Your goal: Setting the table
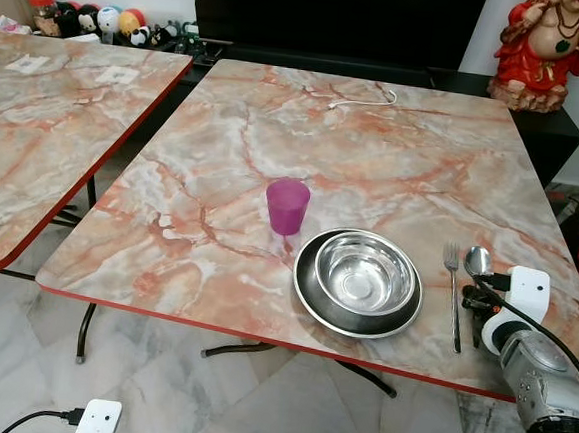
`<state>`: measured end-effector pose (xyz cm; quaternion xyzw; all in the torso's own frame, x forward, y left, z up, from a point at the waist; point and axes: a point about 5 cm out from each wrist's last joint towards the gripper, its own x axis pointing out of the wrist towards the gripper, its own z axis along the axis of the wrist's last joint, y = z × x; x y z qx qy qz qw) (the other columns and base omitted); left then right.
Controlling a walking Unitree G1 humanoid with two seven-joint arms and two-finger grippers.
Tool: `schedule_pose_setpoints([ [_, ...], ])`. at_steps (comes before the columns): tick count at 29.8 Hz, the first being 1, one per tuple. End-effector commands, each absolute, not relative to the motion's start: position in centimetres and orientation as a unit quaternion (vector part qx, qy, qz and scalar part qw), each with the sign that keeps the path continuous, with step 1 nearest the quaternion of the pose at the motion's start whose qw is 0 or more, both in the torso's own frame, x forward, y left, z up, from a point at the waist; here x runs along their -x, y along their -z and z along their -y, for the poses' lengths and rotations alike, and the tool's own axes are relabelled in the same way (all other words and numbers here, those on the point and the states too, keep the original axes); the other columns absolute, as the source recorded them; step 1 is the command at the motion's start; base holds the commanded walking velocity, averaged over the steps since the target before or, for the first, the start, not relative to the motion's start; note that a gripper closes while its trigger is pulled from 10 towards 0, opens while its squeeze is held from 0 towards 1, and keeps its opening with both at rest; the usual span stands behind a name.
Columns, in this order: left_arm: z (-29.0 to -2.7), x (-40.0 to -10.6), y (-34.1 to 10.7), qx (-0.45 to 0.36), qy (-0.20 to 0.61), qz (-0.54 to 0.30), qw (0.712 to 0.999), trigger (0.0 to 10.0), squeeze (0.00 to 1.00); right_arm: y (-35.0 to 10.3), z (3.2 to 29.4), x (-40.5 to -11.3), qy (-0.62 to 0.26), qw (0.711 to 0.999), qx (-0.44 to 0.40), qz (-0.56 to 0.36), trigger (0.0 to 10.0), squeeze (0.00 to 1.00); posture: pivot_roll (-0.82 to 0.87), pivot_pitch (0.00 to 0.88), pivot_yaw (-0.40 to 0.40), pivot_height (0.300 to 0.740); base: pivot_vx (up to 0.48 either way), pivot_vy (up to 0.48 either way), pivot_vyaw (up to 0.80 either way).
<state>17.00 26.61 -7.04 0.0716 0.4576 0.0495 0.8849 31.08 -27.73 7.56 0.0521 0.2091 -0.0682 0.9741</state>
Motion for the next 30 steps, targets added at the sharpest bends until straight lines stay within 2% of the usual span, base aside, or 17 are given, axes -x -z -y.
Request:
schedule_pose_setpoints([
  [1,-26.8,-16.4,7.2,-0.069,-0.053,-0.467,0.880,10.0,0.00,-7.9,28.2,-31.2,0.075,0.975,-0.044,-0.207,10.0,0.00,0.06,0.034,0.000,0.740,0.000,0.000,0.00],
  [19,-26.8,-16.6,7.2,-0.069,-0.052,-0.465,0.881,10.0,0.00,-7.6,27.2,-31.3,0.065,0.975,-0.043,-0.207,10.0,0.00,0.05,0.033,0.002,0.740,0.000,0.000,0.00],
  [30,-26.9,-16.5,7.2,-0.069,-0.052,-0.466,0.881,10.0,0.00,-8.4,27.6,-31.4,0.085,0.981,-0.051,-0.167,10.0,0.00,0.05,0.023,0.003,0.740,0.000,0.000,0.00],
])
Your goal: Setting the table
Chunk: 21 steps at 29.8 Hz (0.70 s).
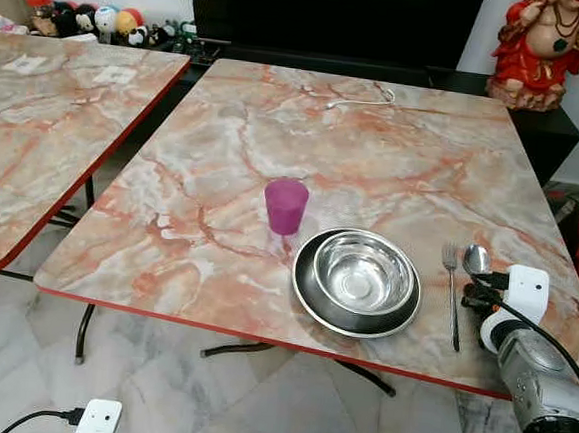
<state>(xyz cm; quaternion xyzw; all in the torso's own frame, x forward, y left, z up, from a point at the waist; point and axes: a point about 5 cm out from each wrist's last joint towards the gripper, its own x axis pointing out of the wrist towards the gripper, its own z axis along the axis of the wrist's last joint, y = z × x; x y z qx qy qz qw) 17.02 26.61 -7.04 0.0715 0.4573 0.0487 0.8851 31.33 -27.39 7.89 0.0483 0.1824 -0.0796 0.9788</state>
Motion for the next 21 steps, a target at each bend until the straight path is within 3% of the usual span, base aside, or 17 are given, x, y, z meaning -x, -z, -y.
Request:
schedule_pose_setpoints([
  [1,-26.9,-16.5,7.2,-0.069,-0.052,-0.466,0.881,10.0,0.00,-8.4,27.6,-31.4,0.086,0.981,-0.052,-0.166,10.0,0.00,0.05,0.023,0.003,0.740,0.000,0.000,0.00],
  [7,-26.8,-16.4,7.2,-0.070,-0.051,-0.467,0.880,10.0,0.00,-8.7,27.9,-31.4,0.097,0.982,-0.051,-0.151,10.0,0.00,0.05,0.012,0.006,0.740,0.000,0.000,0.00],
  [12,-26.7,-16.4,7.3,-0.071,-0.050,-0.468,0.880,10.0,0.00,-10.7,28.2,-31.5,0.128,0.990,-0.026,-0.056,10.0,0.00,0.05,0.002,0.001,0.740,0.000,0.000,0.00],
  [14,-26.6,-16.4,7.3,-0.070,-0.050,-0.467,0.880,10.0,0.00,-10.9,26.9,-31.0,0.111,0.994,0.014,-0.021,10.0,0.00,0.05,0.000,-0.004,0.740,0.000,0.000,0.00],
  [21,-26.6,-16.3,7.4,-0.074,-0.053,-0.467,0.880,10.0,0.00,-12.2,26.7,-28.5,0.172,0.981,-0.008,0.092,10.0,0.00,0.05,0.000,-0.006,0.740,0.000,0.000,0.00],
])
